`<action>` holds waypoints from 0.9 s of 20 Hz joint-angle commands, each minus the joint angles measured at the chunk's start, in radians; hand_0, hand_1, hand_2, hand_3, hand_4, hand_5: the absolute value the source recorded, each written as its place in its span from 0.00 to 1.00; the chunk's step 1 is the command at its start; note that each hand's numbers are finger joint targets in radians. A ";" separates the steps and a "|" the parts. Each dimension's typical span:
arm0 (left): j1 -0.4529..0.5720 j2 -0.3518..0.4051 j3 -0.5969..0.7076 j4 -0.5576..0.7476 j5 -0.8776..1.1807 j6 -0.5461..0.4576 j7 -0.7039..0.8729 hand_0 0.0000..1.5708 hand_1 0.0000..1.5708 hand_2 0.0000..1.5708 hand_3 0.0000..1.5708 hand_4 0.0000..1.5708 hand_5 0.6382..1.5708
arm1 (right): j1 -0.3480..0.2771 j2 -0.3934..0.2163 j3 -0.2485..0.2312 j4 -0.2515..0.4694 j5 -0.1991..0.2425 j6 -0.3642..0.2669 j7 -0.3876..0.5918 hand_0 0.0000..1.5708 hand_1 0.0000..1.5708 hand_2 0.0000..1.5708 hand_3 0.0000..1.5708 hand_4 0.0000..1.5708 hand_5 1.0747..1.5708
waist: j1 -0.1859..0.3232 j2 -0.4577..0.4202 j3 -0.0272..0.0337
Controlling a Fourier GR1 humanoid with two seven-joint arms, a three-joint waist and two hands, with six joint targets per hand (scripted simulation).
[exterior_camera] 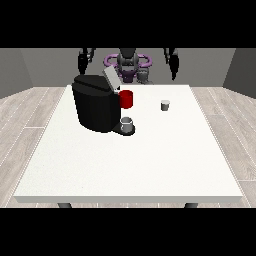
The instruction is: Insert the coffee pod into the coffee machine and close the lid
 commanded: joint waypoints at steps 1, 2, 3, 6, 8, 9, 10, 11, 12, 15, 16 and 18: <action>-0.001 -0.040 -0.024 -0.031 -0.017 0.014 0.013 0.00 0.00 0.00 0.00 0.18 1.00 | 0.013 -0.037 -0.059 0.032 -0.043 0.043 -0.011 0.00 0.00 0.00 0.00 0.08 1.00 | 0.024 -0.022 -0.0020; 0.059 -0.036 -0.028 -0.006 -0.007 -0.023 -0.072 0.00 0.00 0.00 0.00 0.18 1.00 | 0.022 0.003 -0.002 -0.013 0.008 -0.011 0.045 0.00 0.00 0.00 0.00 0.08 1.00 | 0.036 -0.040 -0.0022; 0.071 -0.023 -0.039 -0.062 0.019 -0.063 -0.065 0.00 0.00 0.00 0.00 0.18 1.00 | -0.016 -0.027 -0.068 0.059 -0.016 -0.008 0.019 0.00 0.00 0.00 0.00 0.08 1.00 | 0.076 -0.028 -0.0021; 0.100 -0.002 -0.013 -0.099 0.086 -0.125 -0.097 0.00 0.00 0.00 0.00 0.18 1.00 | 0.072 -0.030 -0.045 0.053 -0.016 0.021 0.014 0.00 0.00 0.00 0.00 0.08 1.00 | 0.072 -0.077 -0.0020; 0.092 -0.013 -0.002 -0.041 0.065 -0.105 -0.168 0.00 0.00 0.00 0.00 0.17 1.00 | 0.034 0.013 -0.129 0.022 -0.037 -0.085 -0.072 0.00 0.00 0.00 0.00 0.07 1.00 | 0.028 -0.057 -0.0021; 0.085 -0.018 -0.041 -0.047 -0.001 -0.086 -0.193 0.00 0.00 0.00 0.00 0.15 1.00 | 0.014 0.030 -0.134 0.074 -0.026 -0.101 -0.148 0.00 0.00 0.00 0.00 0.06 1.00 | 0.053 -0.018 -0.0018; 0.116 0.031 0.000 -0.030 0.013 -0.119 -0.203 0.00 0.00 0.00 0.00 0.17 1.00 | 0.062 0.025 -0.115 0.027 -0.023 -0.090 -0.115 0.00 0.00 0.00 0.00 0.06 1.00 | 0.034 -0.052 -0.0021; 0.073 -0.001 -0.044 -0.017 -0.049 -0.078 -0.201 0.00 0.00 0.00 0.00 0.20 1.00 | 0.028 0.054 -0.092 0.039 -0.006 -0.111 -0.139 0.00 0.00 0.00 0.00 0.12 1.00 | 0.027 -0.024 -0.0020; 0.060 0.048 0.002 0.000 -0.019 -0.125 -0.195 0.00 0.00 0.00 0.00 0.20 1.00 | 0.029 0.024 -0.100 0.023 -0.020 -0.084 -0.111 0.00 0.00 0.00 0.00 0.09 1.00 | 0.021 -0.024 -0.0021; -0.017 0.122 0.073 0.059 -0.063 -0.099 -0.193 0.00 0.00 0.00 0.00 0.00 1.00 | 0.050 0.051 -0.062 0.008 -0.005 -0.085 -0.130 0.00 0.00 0.00 0.00 0.14 1.00 | -0.030 0.004 -0.0023; -0.065 0.106 0.053 0.023 -0.059 -0.100 -0.094 0.00 0.00 0.00 0.00 0.00 1.00 | 0.019 0.057 -0.044 0.021 0.000 -0.128 -0.112 0.00 0.00 0.00 0.00 0.11 1.00 | -0.009 -0.002 -0.0020; -0.075 0.146 0.049 0.029 -0.074 -0.130 -0.044 0.00 0.00 0.00 0.00 0.00 1.00 | -0.002 0.034 -0.094 0.056 -0.027 -0.093 -0.147 0.00 0.00 0.00 0.00 0.11 1.00 | -0.003 0.021 -0.0017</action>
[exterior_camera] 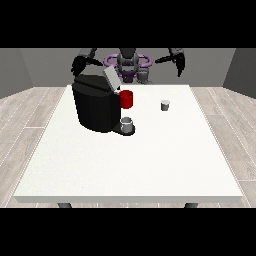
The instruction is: Insert the coffee pod into the coffee machine and close the lid
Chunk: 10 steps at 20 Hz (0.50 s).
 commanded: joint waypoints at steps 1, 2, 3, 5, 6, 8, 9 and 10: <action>-0.113 0.062 0.067 0.104 -0.006 -0.015 0.050 0.00 0.00 0.00 0.00 0.00 1.00 | -0.033 0.016 0.039 -0.031 0.021 -0.009 0.008 0.00 0.00 0.00 0.00 0.11 1.00 | -0.054 0.051 -0.0003; -0.082 0.044 0.044 0.095 -0.012 -0.021 0.079 0.00 0.00 0.00 0.00 0.00 1.00 | 0.047 -0.004 0.023 -0.028 -0.025 0.052 -0.018 0.00 0.00 0.00 0.00 0.09 1.00 | -0.061 0.010 0.0000; -0.144 0.055 0.053 0.126 -0.010 -0.024 0.100 0.00 0.00 0.00 0.00 0.00 1.00 | -0.003 0.017 0.077 -0.013 -0.004 -0.035 -0.037 0.00 0.00 0.00 0.00 0.11 1.00 | -0.059 0.052 0.0000; -0.142 0.066 0.069 0.186 0.002 -0.065 0.073 0.00 0.00 0.00 0.00 0.00 1.00 | -0.023 0.014 0.028 -0.026 -0.014 -0.011 0.022 0.00 0.00 0.00 0.00 0.15 1.00 | -0.050 0.050 -0.0002; -0.169 0.069 0.074 0.219 -0.021 -0.040 0.064 0.00 0.00 0.00 0.00 0.00 1.00 | -0.077 -0.029 -0.006 -0.045 -0.051 0.027 0.049 0.00 0.00 0.00 0.00 0.12 1.00 | -0.068 0.078 -0.0003; -0.222 0.080 0.064 0.260 -0.054 -0.029 0.091 0.00 0.00 0.00 0.00 0.00 1.00 | -0.089 -0.029 0.024 -0.048 -0.032 0.037 0.055 0.00 0.00 0.00 0.00 0.15 1.00 | -0.093 0.100 -0.0003; -0.235 0.128 0.105 0.294 -0.012 -0.099 0.071 0.00 0.00 0.00 0.00 0.00 1.00 | -0.061 -0.004 0.028 -0.007 -0.011 0.012 -0.007 0.00 0.00 0.00 0.00 0.18 1.00 | -0.066 0.100 -0.0002; -0.227 0.086 0.075 0.308 -0.058 -0.036 0.097 0.00 0.00 0.00 0.00 0.00 1.00 | -0.083 -0.016 0.013 -0.019 -0.039 0.030 0.014 0.00 0.00 0.00 0.00 0.18 1.00 | -0.083 0.116 -0.0002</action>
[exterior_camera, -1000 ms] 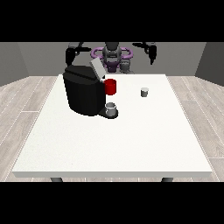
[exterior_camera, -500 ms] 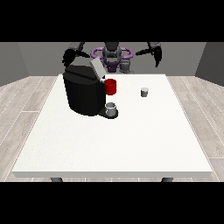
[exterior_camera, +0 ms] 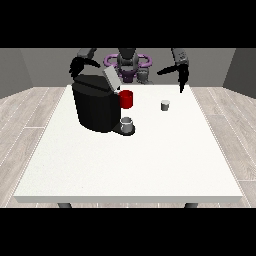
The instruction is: Insert the coffee pod into the coffee machine and close the lid
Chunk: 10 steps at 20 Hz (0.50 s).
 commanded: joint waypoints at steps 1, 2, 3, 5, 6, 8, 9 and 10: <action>-0.085 0.058 0.052 0.108 0.007 -0.038 0.012 0.00 0.00 0.00 0.00 0.00 1.00 | -0.019 0.011 -0.011 0.039 -0.027 0.014 -0.034 0.00 0.00 0.00 0.00 0.18 1.00 | -0.009 0.053 0.0001; -0.110 0.033 0.034 0.138 -0.037 0.009 -0.005 0.00 0.00 0.00 0.00 0.00 1.00 | -0.082 0.005 -0.030 0.031 -0.020 -0.024 0.016 0.00 0.00 0.00 0.00 0.16 1.00 | -0.008 0.063 -0.0001; -0.116 0.018 0.024 0.178 -0.040 0.004 -0.004 0.00 0.00 0.00 0.00 0.00 1.00 | -0.077 0.016 0.022 0.011 0.024 -0.034 0.043 0.00 0.00 0.00 0.00 0.22 1.00 | -0.012 0.060 -0.0003; -0.150 0.026 0.020 0.189 -0.057 0.004 -0.008 0.00 0.00 0.00 0.00 0.00 1.00 | -0.097 0.027 0.005 0.092 0.034 -0.049 -0.033 0.00 0.00 0.00 0.00 0.21 1.00 | 0.016 0.090 0.0000; -0.156 0.095 0.097 0.303 -0.056 0.014 -0.116 0.00 0.00 0.00 0.00 0.00 1.00 | -0.060 0.028 0.075 -0.031 0.028 -0.041 0.009 0.00 0.00 0.00 0.00 0.22 1.00 | -0.064 0.135 -0.0010; -0.181 0.017 0.016 0.296 -0.106 0.043 -0.036 0.00 0.00 0.00 0.00 0.00 1.00 | -0.082 0.028 0.046 0.061 0.024 -0.078 -0.006 0.00 0.00 0.00 0.00 0.25 1.00 | -0.023 0.094 -0.0001; -0.161 0.000 -0.011 0.301 -0.139 0.059 -0.065 0.00 0.00 0.00 0.00 0.00 1.00 | -0.106 -0.002 -0.004 0.073 0.021 -0.053 0.031 0.00 0.00 0.00 0.00 0.25 1.00 | -0.011 0.082 -0.0001; -0.156 0.036 -0.004 0.293 -0.120 -0.002 -0.011 0.00 0.00 0.00 0.00 0.00 1.00 | -0.088 -0.003 -0.007 0.100 0.016 -0.052 0.060 0.00 0.00 0.00 0.00 0.24 1.00 | 0.013 0.045 0.0000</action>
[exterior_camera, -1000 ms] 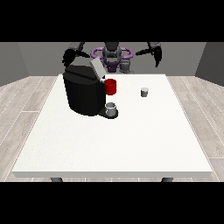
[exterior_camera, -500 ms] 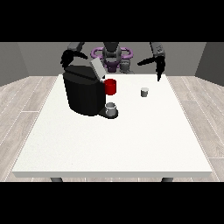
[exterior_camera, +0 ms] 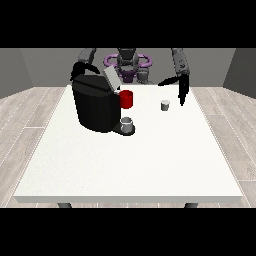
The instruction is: Insert the coffee pod into the coffee machine and close the lid
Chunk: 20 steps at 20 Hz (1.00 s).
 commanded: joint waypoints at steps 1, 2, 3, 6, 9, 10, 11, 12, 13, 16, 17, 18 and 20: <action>-0.061 -0.005 -0.023 0.073 -0.055 0.010 0.053 0.00 0.00 0.00 0.00 0.00 1.00 | -0.024 -0.012 -0.010 0.050 0.011 -0.010 0.028 0.00 0.00 0.00 0.00 0.25 1.00 | 0.008 -0.024 0.0003; -0.063 -0.015 -0.047 0.069 -0.091 0.042 0.008 0.00 0.00 0.00 0.00 0.00 1.00 | -0.047 0.013 -0.003 0.079 0.030 -0.041 -0.003 0.00 0.00 0.00 0.00 0.24 1.00 | 0.014 0.018 0.0003; -0.076 0.022 -0.035 0.102 -0.088 0.003 0.008 0.00 0.00 0.00 0.00 0.00 1.00 | -0.075 0.020 0.016 0.048 0.033 -0.068 0.074 0.00 0.00 0.00 0.00 0.25 1.00 | 0.017 0.008 0.0001; -0.045 -0.034 -0.096 0.087 -0.149 0.047 -0.039 0.00 0.00 0.24 0.00 0.00 1.00 | -0.050 0.003 -0.017 0.146 0.055 -0.064 -0.030 0.00 0.00 0.00 0.00 0.27 1.00 | 0.045 0.017 0.0004; -0.103 -0.036 -0.083 0.178 -0.181 0.069 -0.015 0.14 0.14 0.34 0.14 0.00 1.00 | -0.065 0.020 0.018 0.137 0.051 -0.086 -0.003 0.00 0.00 0.00 0.00 0.27 1.00 | 0.019 0.006 0.0003; -0.092 -0.019 -0.065 0.200 -0.182 0.064 -0.043 0.28 0.28 0.39 0.19 0.00 1.00 | -0.075 -0.023 -0.030 0.166 0.029 -0.037 0.001 0.00 0.00 0.00 0.00 0.26 1.00 | 0.031 -0.005 0.0003; -0.095 0.028 -0.020 0.265 -0.169 0.067 -0.048 0.41 0.41 0.46 0.22 0.00 1.00 | -0.029 -0.036 0.008 0.058 0.034 -0.006 0.041 0.00 0.00 0.00 0.00 0.26 1.00 | -0.030 -0.008 -0.0001; -0.134 0.012 -0.040 0.256 -0.185 0.053 -0.006 0.44 0.44 0.50 0.27 0.00 1.00 | -0.060 -0.022 -0.011 0.130 0.038 -0.032 0.010 0.00 0.00 0.00 0.00 0.23 1.00 | 0.002 -0.009 0.0002; -0.144 0.043 -0.022 0.282 -0.185 0.052 -0.026 0.51 0.51 0.54 0.32 0.00 1.00 | -0.047 -0.007 0.006 0.113 0.052 -0.049 0.024 0.00 0.00 0.00 0.00 0.25 1.00 | -0.015 0.012 0.0001; -0.111 0.064 -0.076 0.288 -0.252 0.049 -0.064 0.45 0.45 0.49 0.31 0.00 1.00 | -0.036 -0.023 -0.015 0.117 0.016 -0.011 0.005 0.00 0.00 0.00 0.00 0.25 1.00 | -0.012 -0.006 0.0003; -0.130 0.021 -0.094 0.290 -0.262 0.043 -0.023 0.40 0.40 0.48 0.31 0.00 1.00 | -0.047 -0.011 -0.006 0.142 0.027 -0.026 0.017 0.00 0.00 0.00 0.00 0.27 1.00 | 0.003 -0.031 0.0004; -0.145 0.040 -0.077 0.351 -0.282 0.096 -0.057 0.37 0.37 0.46 0.30 0.00 1.00 | -0.084 0.019 0.047 0.058 0.057 -0.056 0.099 0.00 0.00 0.00 0.00 0.28 1.00 | -0.039 0.011 -0.0003; -0.131 0.045 -0.104 0.321 -0.314 0.089 -0.058 0.36 0.36 0.44 0.26 0.00 1.00 | -0.040 -0.012 -0.012 0.123 0.018 -0.026 0.031 0.00 0.00 0.00 0.00 0.29 1.00 | -0.011 -0.023 0.0003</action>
